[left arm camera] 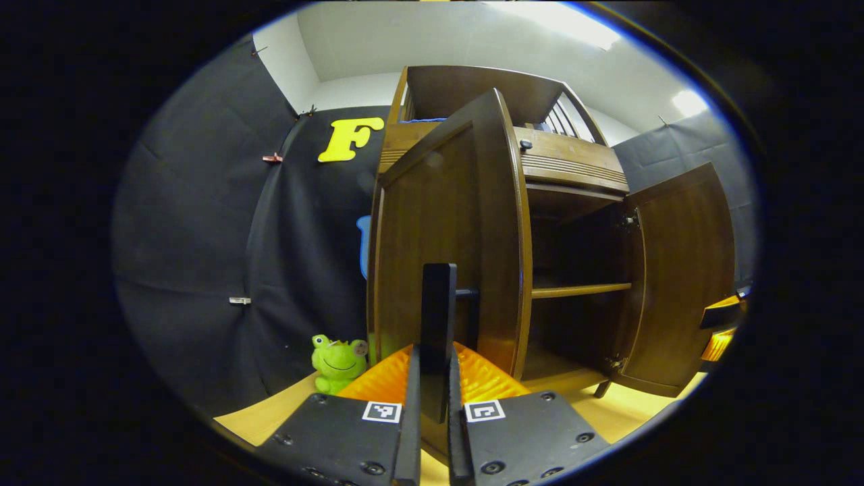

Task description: Open the right door of the double-door shoe cabinet with the right hand, and open the left door with the left hand.

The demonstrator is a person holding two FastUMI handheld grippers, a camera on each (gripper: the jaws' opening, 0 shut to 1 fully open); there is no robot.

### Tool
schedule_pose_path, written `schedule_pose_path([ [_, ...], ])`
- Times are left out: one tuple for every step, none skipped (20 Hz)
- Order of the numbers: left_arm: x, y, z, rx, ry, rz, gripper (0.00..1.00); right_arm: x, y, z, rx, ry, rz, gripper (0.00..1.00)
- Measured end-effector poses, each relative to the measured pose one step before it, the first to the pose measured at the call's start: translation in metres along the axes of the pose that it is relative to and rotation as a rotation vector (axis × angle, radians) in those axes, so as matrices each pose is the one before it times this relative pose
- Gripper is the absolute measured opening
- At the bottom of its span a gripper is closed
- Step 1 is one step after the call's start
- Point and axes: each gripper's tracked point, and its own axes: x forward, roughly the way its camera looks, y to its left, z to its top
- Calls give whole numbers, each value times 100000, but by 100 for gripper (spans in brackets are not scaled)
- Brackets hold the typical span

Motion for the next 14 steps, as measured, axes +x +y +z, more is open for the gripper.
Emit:
schedule_pose_path([
  [52,491,14,286,-13,804,19,146,336,-198,309,478,756,89],
  [-273,460,-66,-18,137,758,18,139,405,-214,550,491,777,91],
  [-153,472,38,-410,74,685,17,185,415,-188,673,588,876,89],
  [-304,555,139,-517,32,861,16,162,-226,-333,674,577,890,90],
  [-264,492,70,400,177,1279,16,221,114,-252,576,528,756,90],
  [-112,631,28,764,-238,1480,14,215,338,-157,373,507,707,90],
  [-138,709,67,895,-161,1685,13,233,406,-223,107,513,671,90],
  [-56,666,-48,395,-218,1691,13,74,470,3,-110,270,633,90],
  [-23,691,4,-487,237,1612,11,-31,288,82,-219,114,338,89],
  [32,845,-296,-1205,1255,2143,13,-57,267,103,-280,-139,156,89],
  [23,656,-150,-1279,1460,1972,11,-2,193,162,-226,-184,24,89],
  [-45,409,176,-779,-675,47,12,37,132,-31,-79,-26,146,89],
  [58,16,-167,-1628,931,-769,9,86,61,-57,43,220,255,90],
  [-269,167,18,-915,249,-111,6,78,109,-157,48,316,265,90],
])
